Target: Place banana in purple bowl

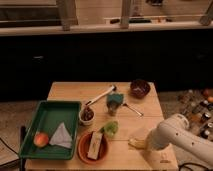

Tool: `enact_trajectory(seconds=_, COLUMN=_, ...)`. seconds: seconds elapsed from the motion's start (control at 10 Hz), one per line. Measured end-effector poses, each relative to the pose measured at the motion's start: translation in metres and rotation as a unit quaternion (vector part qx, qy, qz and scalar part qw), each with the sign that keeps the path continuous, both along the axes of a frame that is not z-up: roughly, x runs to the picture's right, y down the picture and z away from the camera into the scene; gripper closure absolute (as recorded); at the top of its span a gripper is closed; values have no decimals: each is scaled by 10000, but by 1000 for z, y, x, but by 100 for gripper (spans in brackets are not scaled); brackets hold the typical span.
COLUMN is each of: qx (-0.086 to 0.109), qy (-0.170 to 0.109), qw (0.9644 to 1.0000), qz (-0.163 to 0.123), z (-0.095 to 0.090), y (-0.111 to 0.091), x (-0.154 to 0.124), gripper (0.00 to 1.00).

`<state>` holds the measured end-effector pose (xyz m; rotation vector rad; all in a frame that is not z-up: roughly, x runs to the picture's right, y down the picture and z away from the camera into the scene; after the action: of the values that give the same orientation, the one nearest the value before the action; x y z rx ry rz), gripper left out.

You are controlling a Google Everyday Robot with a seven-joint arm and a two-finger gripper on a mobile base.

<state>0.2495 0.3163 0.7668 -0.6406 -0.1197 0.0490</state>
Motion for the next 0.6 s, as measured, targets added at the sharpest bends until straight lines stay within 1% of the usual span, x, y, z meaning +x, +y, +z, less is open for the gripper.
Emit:
enact_trajectory(seconds=0.1, qx=15, qy=-15, qw=10000, qz=23, z=2, y=0, x=0, gripper=100)
enact_trajectory(seconds=0.4, qx=3, qy=-13, qw=10000, qz=33, z=2, y=1, x=1, gripper=100)
enact_trajectory(seconds=0.5, qx=24, qy=1, qw=10000, qz=64, z=-2, y=1, x=5, gripper=100)
enact_trajectory(seconds=0.6, qx=116, qy=25, qw=9999, qz=123, z=-9, y=-4, x=12, gripper=100)
